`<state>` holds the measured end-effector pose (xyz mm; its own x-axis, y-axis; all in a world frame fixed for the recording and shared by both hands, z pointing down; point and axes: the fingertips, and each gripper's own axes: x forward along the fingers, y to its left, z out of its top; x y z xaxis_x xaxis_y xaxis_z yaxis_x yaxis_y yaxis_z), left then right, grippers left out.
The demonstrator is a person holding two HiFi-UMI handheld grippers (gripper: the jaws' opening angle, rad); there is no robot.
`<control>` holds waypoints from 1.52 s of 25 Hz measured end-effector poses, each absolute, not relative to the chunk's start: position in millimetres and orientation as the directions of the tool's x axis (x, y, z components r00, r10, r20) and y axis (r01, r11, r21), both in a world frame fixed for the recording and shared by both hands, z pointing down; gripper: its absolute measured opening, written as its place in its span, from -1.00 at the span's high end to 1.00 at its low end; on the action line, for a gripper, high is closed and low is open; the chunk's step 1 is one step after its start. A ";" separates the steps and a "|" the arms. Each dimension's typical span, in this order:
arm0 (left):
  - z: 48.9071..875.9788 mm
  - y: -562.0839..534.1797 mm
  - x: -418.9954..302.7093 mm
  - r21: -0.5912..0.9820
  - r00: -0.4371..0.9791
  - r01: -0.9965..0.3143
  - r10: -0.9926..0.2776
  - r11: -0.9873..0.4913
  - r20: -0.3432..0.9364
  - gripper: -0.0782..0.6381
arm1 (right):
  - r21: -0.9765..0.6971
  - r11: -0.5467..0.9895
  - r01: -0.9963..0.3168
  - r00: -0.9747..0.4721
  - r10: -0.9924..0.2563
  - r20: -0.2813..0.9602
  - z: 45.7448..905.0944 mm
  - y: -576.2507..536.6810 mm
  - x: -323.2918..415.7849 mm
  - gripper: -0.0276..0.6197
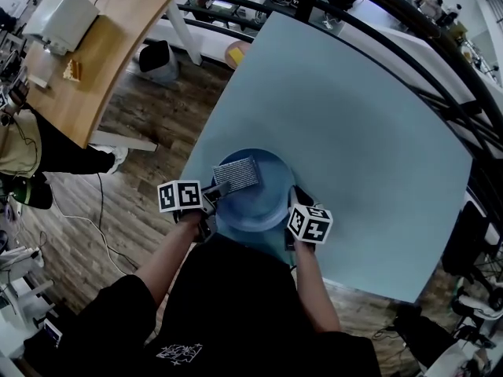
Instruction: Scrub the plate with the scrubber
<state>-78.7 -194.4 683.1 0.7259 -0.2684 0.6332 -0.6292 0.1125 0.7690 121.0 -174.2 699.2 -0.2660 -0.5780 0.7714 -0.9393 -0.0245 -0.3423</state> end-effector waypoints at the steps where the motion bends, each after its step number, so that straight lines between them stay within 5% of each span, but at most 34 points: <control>1: 682.9 -194.3 -80.1 0.767 0.722 -0.631 -0.275 0.117 0.635 0.54 | -0.340 -0.025 -0.940 -0.264 -0.579 0.771 699.2 -174.7 121.5 0.86; 38: 678.9 -114.2 -107.3 0.743 0.689 -0.651 -0.289 0.156 0.665 0.54 | -0.335 0.009 -0.942 -0.275 -0.590 0.759 698.9 -176.3 116.8 0.86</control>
